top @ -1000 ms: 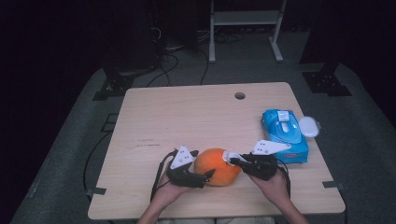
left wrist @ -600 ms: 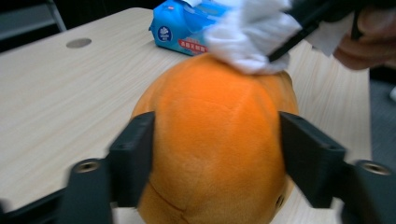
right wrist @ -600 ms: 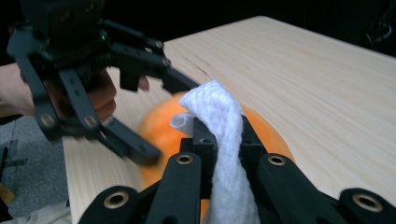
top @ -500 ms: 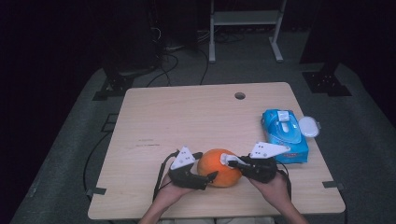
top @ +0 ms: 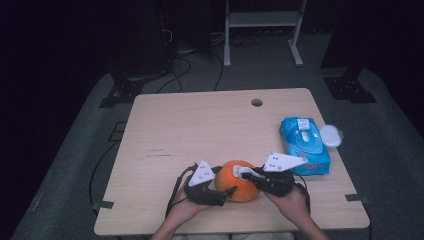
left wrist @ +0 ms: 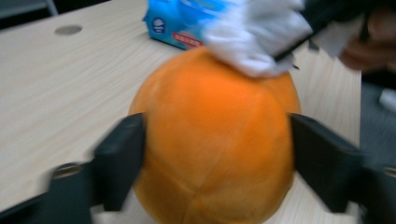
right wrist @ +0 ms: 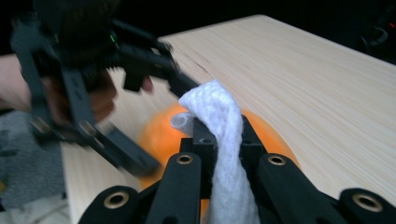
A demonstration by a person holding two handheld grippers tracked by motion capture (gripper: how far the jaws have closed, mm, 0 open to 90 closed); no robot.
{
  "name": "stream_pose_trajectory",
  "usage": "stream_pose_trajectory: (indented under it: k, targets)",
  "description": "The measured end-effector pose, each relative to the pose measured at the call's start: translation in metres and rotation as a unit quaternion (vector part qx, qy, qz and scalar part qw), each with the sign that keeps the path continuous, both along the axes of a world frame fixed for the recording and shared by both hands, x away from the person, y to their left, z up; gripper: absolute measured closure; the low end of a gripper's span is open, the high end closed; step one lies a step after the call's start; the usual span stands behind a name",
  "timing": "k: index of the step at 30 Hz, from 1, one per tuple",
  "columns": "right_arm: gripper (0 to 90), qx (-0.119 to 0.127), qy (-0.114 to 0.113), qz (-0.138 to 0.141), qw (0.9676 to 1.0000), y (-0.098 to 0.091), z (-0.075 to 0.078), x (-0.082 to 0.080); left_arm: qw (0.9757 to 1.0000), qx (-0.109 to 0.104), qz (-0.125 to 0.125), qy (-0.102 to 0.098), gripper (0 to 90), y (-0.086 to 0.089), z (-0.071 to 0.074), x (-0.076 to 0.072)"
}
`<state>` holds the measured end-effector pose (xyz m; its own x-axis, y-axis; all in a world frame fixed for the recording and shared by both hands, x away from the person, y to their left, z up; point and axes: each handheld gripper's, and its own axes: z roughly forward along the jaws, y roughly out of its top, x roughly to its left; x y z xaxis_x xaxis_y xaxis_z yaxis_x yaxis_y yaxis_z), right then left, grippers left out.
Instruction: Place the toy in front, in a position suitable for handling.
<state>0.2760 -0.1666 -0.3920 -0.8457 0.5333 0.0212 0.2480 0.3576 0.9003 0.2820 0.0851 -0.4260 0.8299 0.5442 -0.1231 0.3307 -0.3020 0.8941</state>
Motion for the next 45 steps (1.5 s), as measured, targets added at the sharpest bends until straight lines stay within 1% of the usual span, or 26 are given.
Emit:
stream_pose_trajectory:
  k: [1, 2, 3, 4, 7, 8, 10, 12, 15, 18, 20, 21, 22, 23, 24, 26, 29, 32, 33, 35, 36, 38, 39, 41, 42, 45]
  targets:
    - [82.3, 0.001, 0.004, -0.005, 1.0000, -0.002, -0.002, 0.000, 0.9998, -0.005, 0.001, 0.018, 11.7, 0.001, -0.002, 0.004]
    - [82.3, 0.001, 0.008, -0.006, 1.0000, -0.003, -0.003, 0.000, 0.9994, -0.013, -0.006, 0.031, 12.4, 0.002, -0.004, 0.006]
    - [82.3, 0.000, 0.007, -0.005, 1.0000, -0.003, -0.002, -0.001, 0.9991, -0.019, -0.006, 0.039, 14.1, 0.002, -0.005, 0.007]
    - [82.3, -0.002, 0.003, -0.004, 1.0000, -0.001, -0.001, -0.002, 0.9991, -0.020, -0.006, 0.036, 19.0, 0.002, -0.005, 0.006]
    - [82.3, 0.001, -0.001, 0.012, 0.9999, 0.010, 0.004, -0.006, 0.9997, 0.013, -0.013, -0.017, 32.8, -0.004, 0.000, -0.003]
    - [82.3, -0.001, -0.006, 0.021, 0.9998, 0.016, 0.005, -0.009, 0.9985, 0.028, -0.025, -0.039, 34.8, -0.009, 0.002, -0.007]
    - [82.3, -0.007, -0.016, 0.036, 0.9992, 0.027, 0.009, -0.012, 0.9957, 0.051, -0.036, -0.069, 36.8, -0.014, 0.004, -0.014]
    - [82.3, -0.017, -0.021, 0.035, 0.9990, 0.029, 0.011, -0.012, 0.9939, 0.062, -0.041, -0.081, 37.1, -0.016, 0.005, -0.018]
    - [82.3, -0.013, -0.017, 0.012, 0.9997, 0.015, 0.012, -0.006, 0.9946, 0.058, -0.044, -0.074, 37.2, -0.011, 0.002, -0.015]
    - [82.3, -0.006, 0.000, -0.011, 0.9999, -0.002, 0.007, -0.002, 0.9959, 0.048, -0.050, -0.059, 35.4, -0.009, 0.001, -0.013]
    - [82.3, -0.001, 0.005, -0.009, 0.9999, -0.002, 0.005, -0.003, 0.9978, 0.032, -0.051, -0.029, 24.1, -0.010, 0.004, -0.009]
    - [82.3, -0.003, 0.001, -0.003, 1.0000, 0.002, 0.005, -0.004, 0.9985, 0.018, -0.046, -0.024, 17.3, -0.010, 0.005, -0.008]
    - [82.3, 0.004, 0.005, 0.011, 0.9999, 0.006, 0.005, -0.006, 0.9990, 0.006, -0.041, -0.014, 14.5, -0.009, 0.005, -0.007]
    - [82.3, 0.006, 0.006, 0.021, 0.9997, 0.012, 0.004, -0.006, 0.9990, 0.018, -0.039, -0.013, 14.5, -0.009, 0.004, -0.006]
    - [82.3, -0.001, 0.005, 0.026, 0.9996, 0.018, 0.002, -0.007, 0.9986, 0.033, -0.035, -0.019, 17.6, -0.008, 0.002, -0.006]
    - [82.3, -0.014, -0.001, 0.025, 0.9996, 0.021, 0.001, -0.006, 0.9991, 0.026, -0.032, -0.004, 24.1, -0.002, -0.001, -0.004]
    - [82.3, -0.014, 0.006, 0.012, 0.9998, 0.013, -0.001, -0.002, 0.9991, 0.031, -0.028, 0.006, 26.8, 0.006, -0.004, 0.000]
    - [82.2, -0.014, 0.014, -0.006, 0.9998, 0.004, -0.006, -0.001, 0.9992, 0.017, -0.031, 0.017, 24.7, 0.011, -0.006, 0.002]
    - [82.2, -0.011, 0.016, -0.007, 0.9998, 0.002, -0.006, -0.002, 0.9993, 0.014, -0.031, 0.015, 19.8, 0.010, -0.005, 0.002]
    - [82.2, -0.002, 0.018, -0.002, 0.9998, 0.005, -0.006, -0.003, 0.9995, 0.007, -0.032, 0.006, 11.9, 0.006, 0.000, 0.002]
    - [82.2, 0.004, 0.019, 0.011, 0.9997, 0.008, -0.005, -0.004, 0.9994, 0.002, -0.034, 0.007, 9.9, 0.004, 0.001, 0.002]
    - [82.2, -0.008, 0.011, 0.023, 0.9996, 0.018, -0.004, -0.007, 0.9994, 0.013, -0.031, 0.006, 10.4, 0.002, 0.000, 0.002]
    - [82.2, -0.012, 0.009, 0.022, 0.9996, 0.018, -0.004, -0.007, 0.9994, 0.016, -0.029, 0.006, 14.5, 0.003, -0.002, 0.002]
    - [82.2, -0.010, 0.014, 0.013, 0.9998, 0.012, -0.003, -0.003, 0.9995, 0.015, -0.024, 0.017, 19.1, 0.007, -0.004, 0.005]
    - [82.2, -0.010, 0.015, 0.003, 0.9998, 0.007, -0.004, -0.001, 0.9993, 0.019, -0.023, 0.022, 20.1, 0.009, -0.004, 0.006]
    - [82.2, -0.017, 0.018, -0.032, 0.9992, -0.011, -0.008, 0.003, 0.9992, 0.009, -0.021, 0.034, 20.1, 0.015, -0.005, 0.009]
